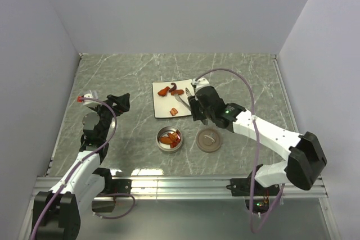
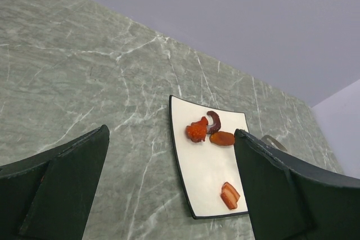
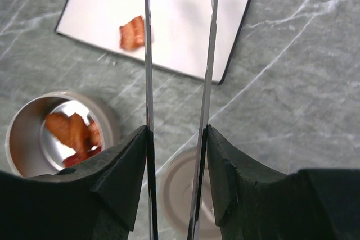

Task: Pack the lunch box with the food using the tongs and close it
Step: Pick up the food using the clamp

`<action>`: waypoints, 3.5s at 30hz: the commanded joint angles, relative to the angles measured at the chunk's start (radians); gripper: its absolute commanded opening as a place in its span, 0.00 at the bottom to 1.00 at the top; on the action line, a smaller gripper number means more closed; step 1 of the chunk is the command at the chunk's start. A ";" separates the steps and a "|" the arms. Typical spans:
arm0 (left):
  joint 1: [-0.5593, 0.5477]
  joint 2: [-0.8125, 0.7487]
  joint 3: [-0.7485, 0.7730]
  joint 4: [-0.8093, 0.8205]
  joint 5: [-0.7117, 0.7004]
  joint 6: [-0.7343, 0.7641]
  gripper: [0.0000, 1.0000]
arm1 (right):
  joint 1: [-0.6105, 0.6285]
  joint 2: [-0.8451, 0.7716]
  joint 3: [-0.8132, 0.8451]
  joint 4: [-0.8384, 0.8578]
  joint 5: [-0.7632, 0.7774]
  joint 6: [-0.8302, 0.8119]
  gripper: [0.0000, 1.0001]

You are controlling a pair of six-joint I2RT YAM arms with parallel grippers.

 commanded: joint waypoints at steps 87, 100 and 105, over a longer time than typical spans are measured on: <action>0.006 0.001 -0.008 0.048 0.017 -0.013 1.00 | 0.012 0.040 0.079 0.006 -0.074 -0.142 0.32; 0.006 -0.002 -0.006 0.043 0.025 -0.013 0.99 | 0.178 -0.141 0.001 -0.074 0.018 -0.047 0.32; 0.006 -0.004 -0.008 0.045 0.028 -0.013 0.99 | 0.239 -0.239 -0.042 -0.122 0.064 0.002 0.32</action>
